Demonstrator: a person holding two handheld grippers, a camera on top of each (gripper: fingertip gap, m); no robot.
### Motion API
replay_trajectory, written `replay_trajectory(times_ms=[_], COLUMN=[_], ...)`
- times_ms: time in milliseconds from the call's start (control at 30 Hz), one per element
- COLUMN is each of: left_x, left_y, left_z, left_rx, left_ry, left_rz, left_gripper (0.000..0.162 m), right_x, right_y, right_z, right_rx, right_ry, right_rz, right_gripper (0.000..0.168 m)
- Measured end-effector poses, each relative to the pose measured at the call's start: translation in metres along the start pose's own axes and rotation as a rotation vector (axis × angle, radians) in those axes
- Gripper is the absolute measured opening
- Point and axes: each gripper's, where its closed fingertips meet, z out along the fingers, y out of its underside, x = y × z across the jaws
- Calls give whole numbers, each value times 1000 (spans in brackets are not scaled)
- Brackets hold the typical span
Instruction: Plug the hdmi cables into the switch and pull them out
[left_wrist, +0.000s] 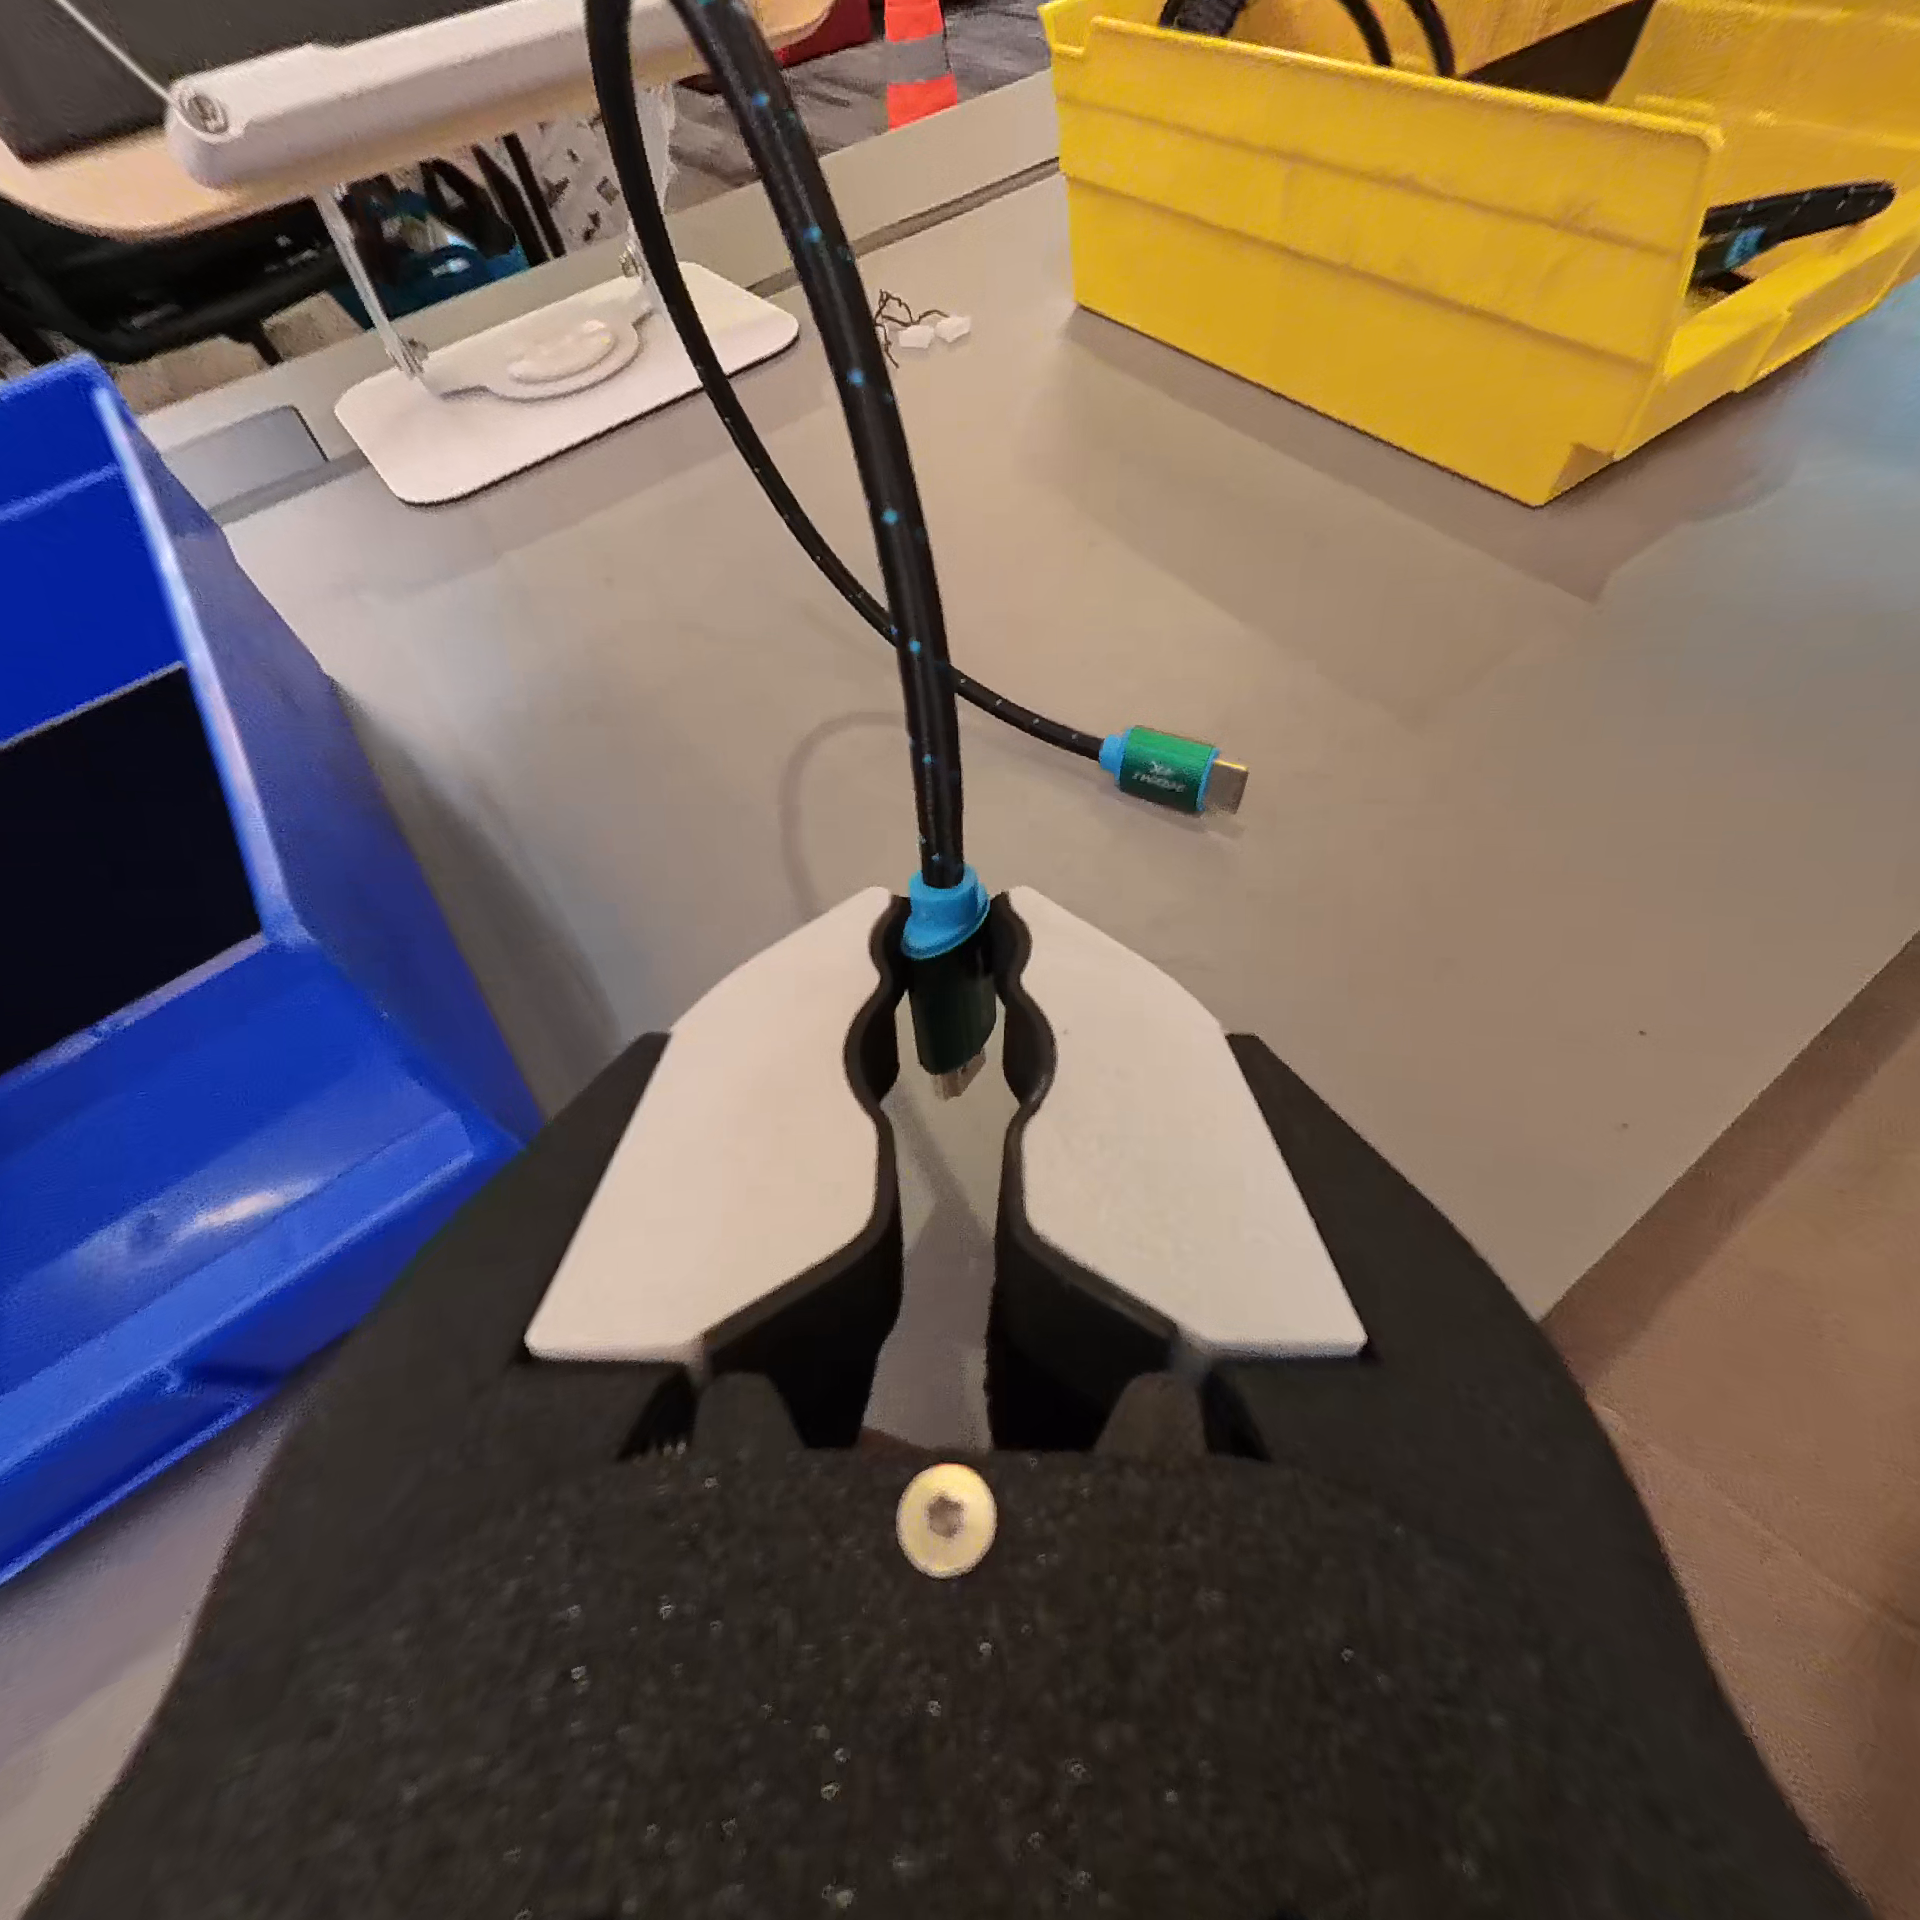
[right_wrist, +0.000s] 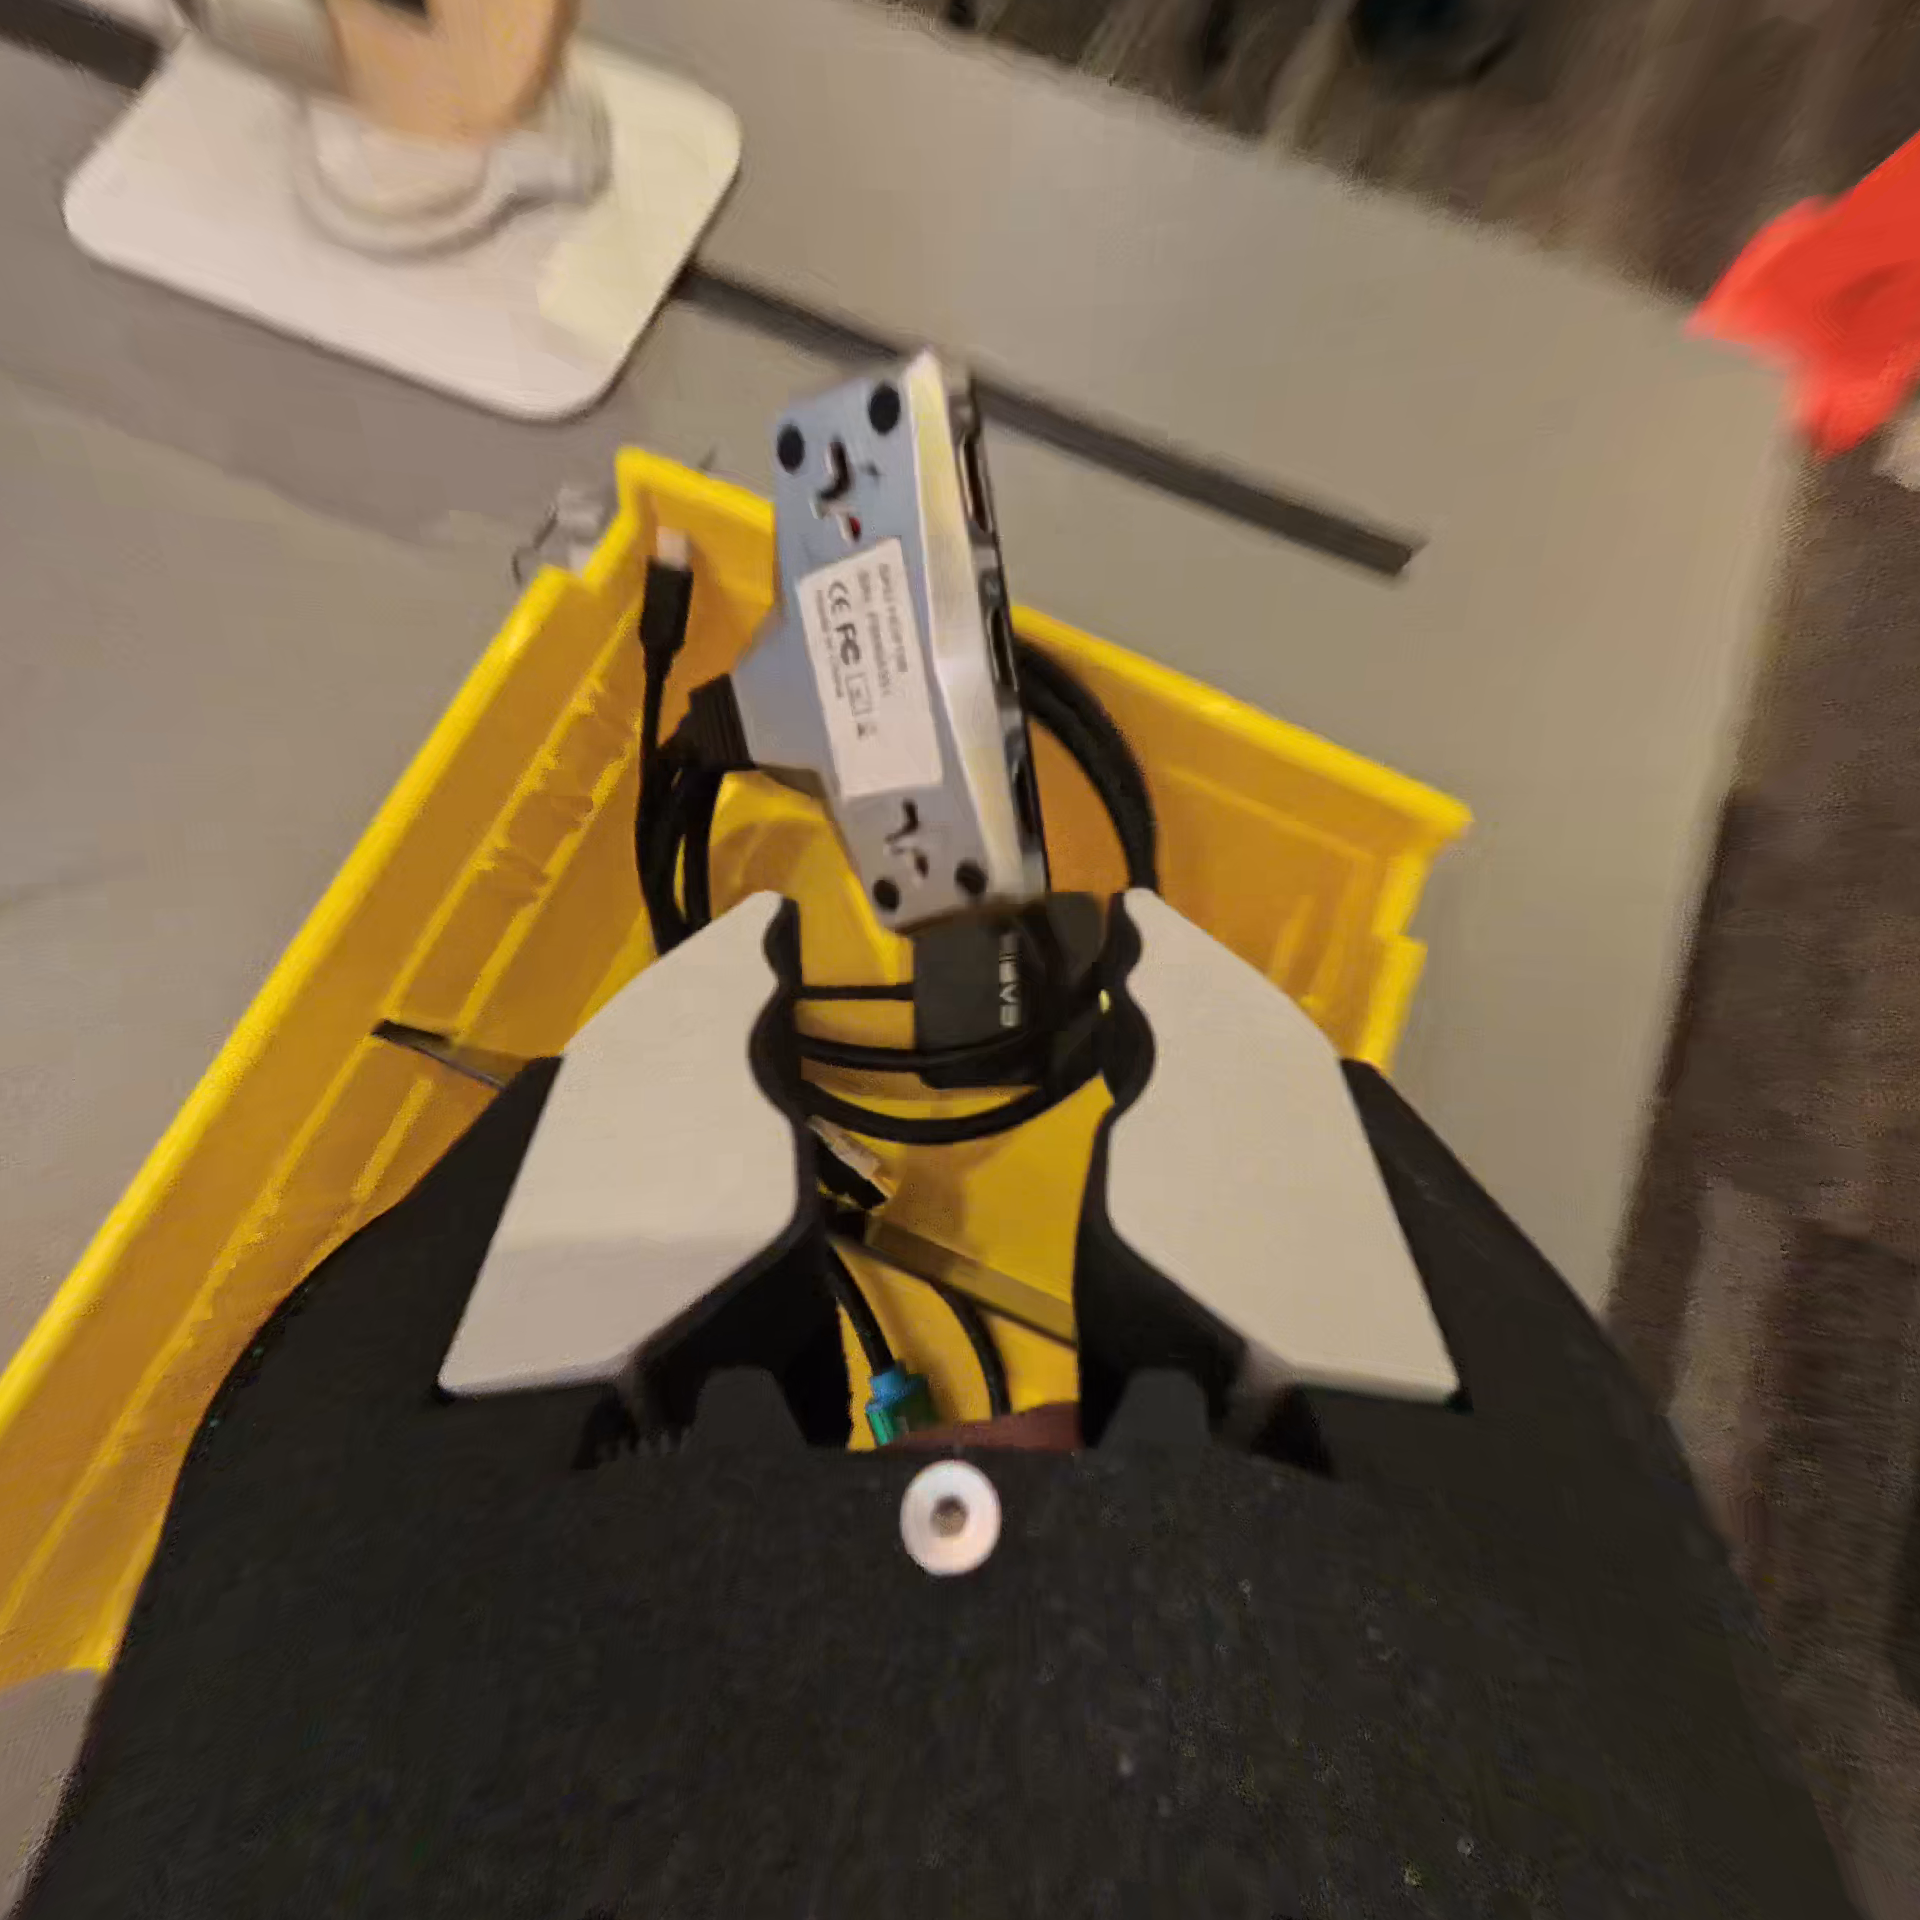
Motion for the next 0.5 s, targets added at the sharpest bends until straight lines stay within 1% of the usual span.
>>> replay_trajectory(times_ms=[67,100,133,167,200,233,267,300,333,400,433,467,500], left_x=[2,3,4,7,9,10,12,14,15,18,21,23,25], left_y=[-1,-2,-2,-2,-3,-4,-4,-5,-6,-5,-5,-5,-6], left_z=[0,0,1,2,2,3,4,4,4,5,6,6,4], left_rx=[2,4,4,4,6,6,6,8,9,5,4,11,20], left_ry=[-10,-14,-14,-11,-10,-10,-10,-14,-16,-26,-29,-29,-34], left_rz=[34,46,57,66,74,84,95,105,117,147,167,191,212], left_gripper=[15,15,15,15,15,15,15,15,15,15,15,15,16], right_x=[-18,-43,-82,-134,-192,-250,-297,-331,-357,-389,-396,-399,-399], right_y=[-20,-29,-35,-38,-36,-29,-22,-17,-16,-18,-20,-24,-26], right_z=[-38,-53,-64,-72,-81,-93,-102,-104,-101,-89,-83,-81,-80], right_rx=[137,190,228,253,255,220,163,114,81,39,25,29,43], right_ry=[65,33,-69,-252,-486,-736,-937,-1057,-1128,-1203,-1216,-1227,-1222], right_rz=[-55,-86,-115,-126,-99,-48,0,53,113,209,250,269,272], right_gripper=[54,52,51,51,52,56,59,59,61,59,46,23,14])
